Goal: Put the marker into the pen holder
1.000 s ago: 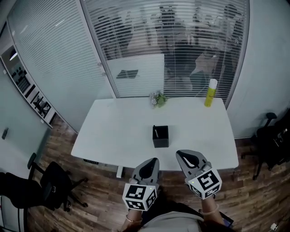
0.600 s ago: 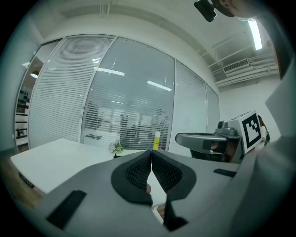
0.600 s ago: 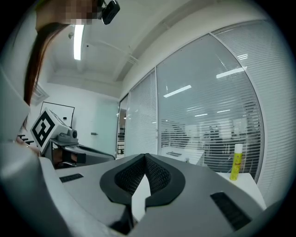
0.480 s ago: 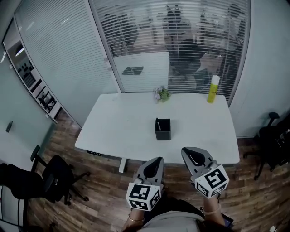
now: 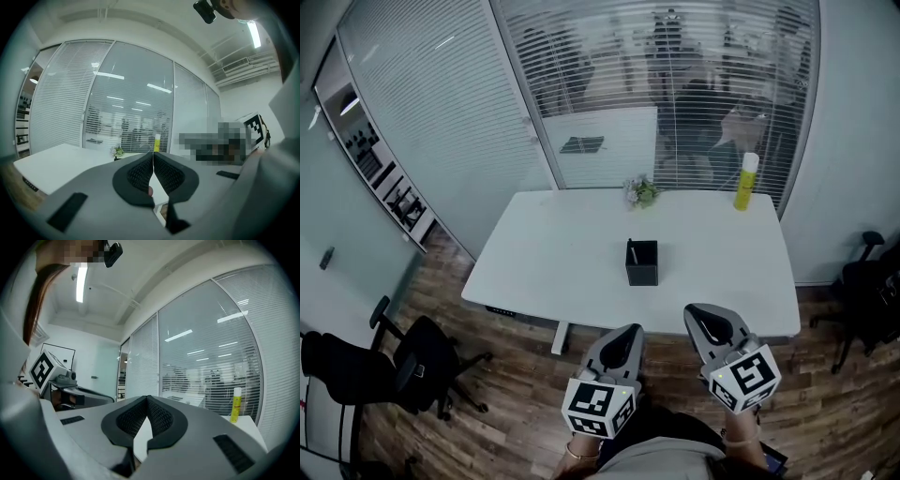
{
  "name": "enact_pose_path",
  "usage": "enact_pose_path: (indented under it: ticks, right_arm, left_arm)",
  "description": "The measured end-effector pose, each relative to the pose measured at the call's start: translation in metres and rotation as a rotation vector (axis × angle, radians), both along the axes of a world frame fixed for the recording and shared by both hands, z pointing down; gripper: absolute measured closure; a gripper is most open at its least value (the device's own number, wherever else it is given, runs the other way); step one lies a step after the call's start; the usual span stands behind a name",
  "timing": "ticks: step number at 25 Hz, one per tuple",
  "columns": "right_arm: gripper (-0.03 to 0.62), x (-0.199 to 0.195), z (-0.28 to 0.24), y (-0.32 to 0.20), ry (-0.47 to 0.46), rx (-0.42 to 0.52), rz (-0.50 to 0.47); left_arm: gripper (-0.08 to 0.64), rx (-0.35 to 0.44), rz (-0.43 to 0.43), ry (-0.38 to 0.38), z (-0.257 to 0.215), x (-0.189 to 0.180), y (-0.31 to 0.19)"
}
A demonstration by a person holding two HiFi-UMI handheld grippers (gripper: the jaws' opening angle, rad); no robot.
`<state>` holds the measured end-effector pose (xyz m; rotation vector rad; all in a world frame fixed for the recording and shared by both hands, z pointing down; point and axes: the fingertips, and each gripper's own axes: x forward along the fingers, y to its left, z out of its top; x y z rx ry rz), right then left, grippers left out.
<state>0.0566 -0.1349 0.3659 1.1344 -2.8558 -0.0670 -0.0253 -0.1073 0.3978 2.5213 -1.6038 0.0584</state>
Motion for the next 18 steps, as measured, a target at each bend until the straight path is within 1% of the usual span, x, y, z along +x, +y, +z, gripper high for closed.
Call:
enact_pose_path:
  ticks: [5, 9, 18]
  right_arm:
    - [0.565, 0.000, 0.003, -0.001, 0.006, -0.014, -0.010]
    - [0.565, 0.003, -0.001, -0.002, -0.003, 0.001, -0.007]
    - [0.565, 0.009, -0.003, -0.004, -0.017, 0.006, 0.011]
  left_arm:
    - [0.538, -0.002, 0.016, -0.002, 0.000, 0.004, -0.001]
    - [0.538, 0.010, 0.036, -0.009, -0.002, 0.011, -0.002]
    - [0.538, -0.003, 0.060, -0.025, 0.002, 0.014, -0.011]
